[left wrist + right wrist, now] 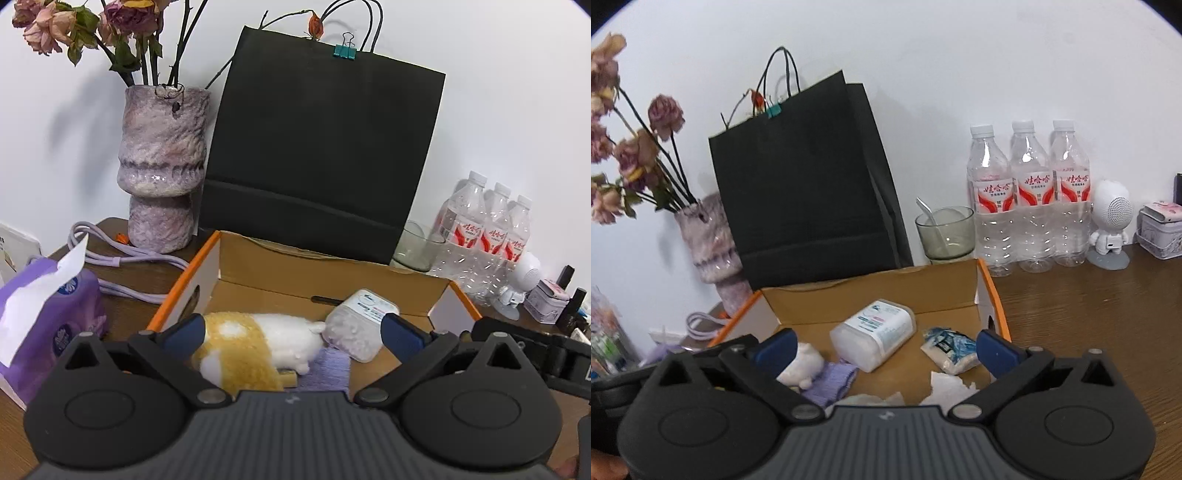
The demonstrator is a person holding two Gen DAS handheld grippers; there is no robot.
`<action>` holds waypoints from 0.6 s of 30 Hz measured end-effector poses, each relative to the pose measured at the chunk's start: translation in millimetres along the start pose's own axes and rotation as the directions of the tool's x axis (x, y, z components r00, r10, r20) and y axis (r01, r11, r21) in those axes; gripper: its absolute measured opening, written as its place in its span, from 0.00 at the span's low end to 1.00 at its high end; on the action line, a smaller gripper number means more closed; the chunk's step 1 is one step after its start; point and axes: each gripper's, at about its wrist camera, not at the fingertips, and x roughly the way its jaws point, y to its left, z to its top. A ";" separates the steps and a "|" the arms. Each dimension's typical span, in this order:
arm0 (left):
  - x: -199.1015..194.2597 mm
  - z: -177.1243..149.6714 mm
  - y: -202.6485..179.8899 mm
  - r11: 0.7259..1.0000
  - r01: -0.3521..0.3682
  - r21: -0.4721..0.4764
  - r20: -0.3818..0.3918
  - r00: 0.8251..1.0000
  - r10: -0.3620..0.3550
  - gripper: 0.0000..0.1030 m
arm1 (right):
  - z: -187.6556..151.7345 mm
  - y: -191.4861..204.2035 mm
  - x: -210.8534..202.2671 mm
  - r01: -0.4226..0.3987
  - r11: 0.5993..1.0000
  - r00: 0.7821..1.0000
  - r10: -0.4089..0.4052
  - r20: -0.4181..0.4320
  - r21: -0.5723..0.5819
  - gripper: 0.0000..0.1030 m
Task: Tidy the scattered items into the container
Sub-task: 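Carry both packets into the box and open both tools, then grasp the white earbud case with the left tool while the right grasps the black cable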
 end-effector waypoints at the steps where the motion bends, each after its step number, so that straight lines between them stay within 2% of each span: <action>1: -0.6 -0.4 -1.5 1.000 -0.001 0.008 0.000 1.000 0.001 1.00 | 0.2 1.1 -0.2 0.004 1.000 1.000 -0.004 0.002 -0.003 1.00; 5: -1.7 -2.3 -6.9 0.999 -0.010 0.042 0.004 1.000 0.010 1.00 | 0.8 4.5 0.5 0.019 0.999 1.000 -0.019 0.002 -0.026 1.00; 18: -2.3 -5.6 -8.2 0.999 -0.008 0.041 -0.005 1.000 0.008 1.00 | -0.4 1.9 1.1 0.009 1.000 1.000 -0.009 -0.013 -0.007 1.00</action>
